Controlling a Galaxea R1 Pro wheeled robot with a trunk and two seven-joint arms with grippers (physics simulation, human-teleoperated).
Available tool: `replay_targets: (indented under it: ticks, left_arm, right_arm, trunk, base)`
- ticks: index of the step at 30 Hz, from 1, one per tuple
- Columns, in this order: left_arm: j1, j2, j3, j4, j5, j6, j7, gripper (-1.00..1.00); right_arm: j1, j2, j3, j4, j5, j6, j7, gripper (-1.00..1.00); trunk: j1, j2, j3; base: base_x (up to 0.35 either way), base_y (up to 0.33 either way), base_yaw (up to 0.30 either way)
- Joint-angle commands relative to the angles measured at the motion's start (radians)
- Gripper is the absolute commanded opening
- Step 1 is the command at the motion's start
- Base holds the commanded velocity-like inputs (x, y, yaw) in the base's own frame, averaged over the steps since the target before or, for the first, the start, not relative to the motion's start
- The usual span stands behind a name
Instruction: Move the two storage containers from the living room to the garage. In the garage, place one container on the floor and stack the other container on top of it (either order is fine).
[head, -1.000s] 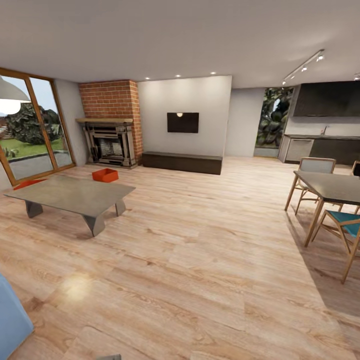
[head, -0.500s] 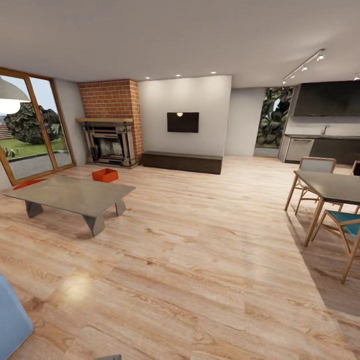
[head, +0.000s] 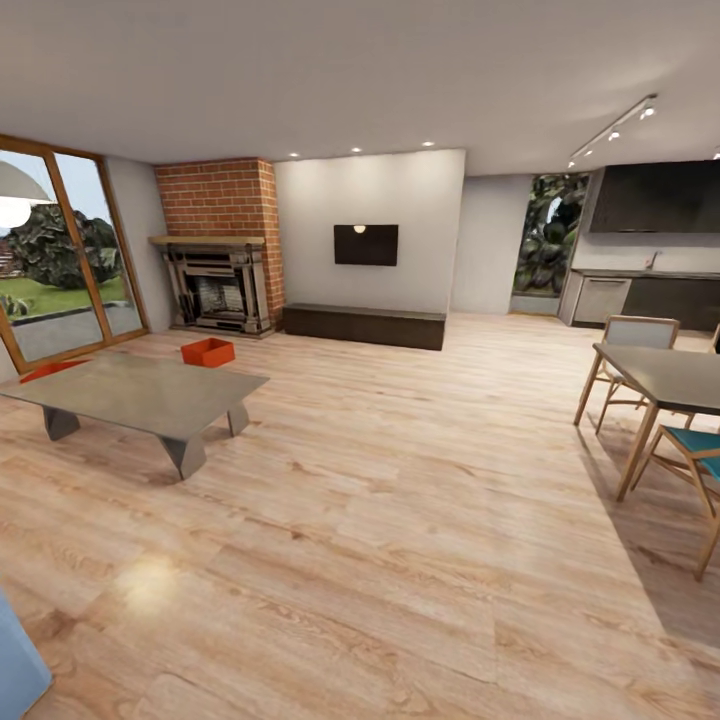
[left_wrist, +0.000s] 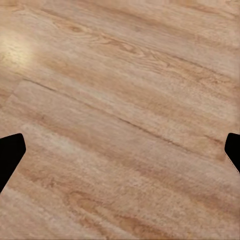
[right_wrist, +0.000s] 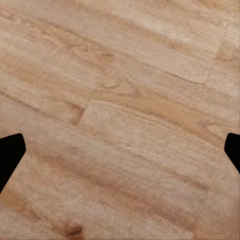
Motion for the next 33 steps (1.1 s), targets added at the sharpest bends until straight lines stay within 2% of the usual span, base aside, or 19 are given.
replay_targets:
  ticks: [1, 9, 33]
  left_arm:
    - [-0.001, 0.0, 0.005, 0.001, 0.0, -0.003, 0.0, 1.0]
    - [0.0, -0.001, 0.005, 0.001, 0.0, -0.003, 0.0, 1.0]
    - [0.0, -0.001, 0.005, 0.001, 0.0, -0.003, 0.0, 1.0]
  right_arm:
    - [-0.001, 0.0, 0.001, 0.001, 0.004, -0.003, 0.0, 1.0]
    - [-0.001, 0.0, 0.001, 0.0, 0.004, -0.003, 0.0, 1.0]
    - [-0.001, 0.0, 0.001, 0.001, 0.002, -0.003, 0.002, 1.0]
  trunk:
    - [0.0, -0.001, -0.001]
    - [0.0, -0.001, -0.001]
    - [0.0, -0.001, -0.001]
  base:
    - [0.081, 0.0, 0.0]
    - [0.131, 0.0, 0.0]
    - [0.336, 0.0, 0.0]
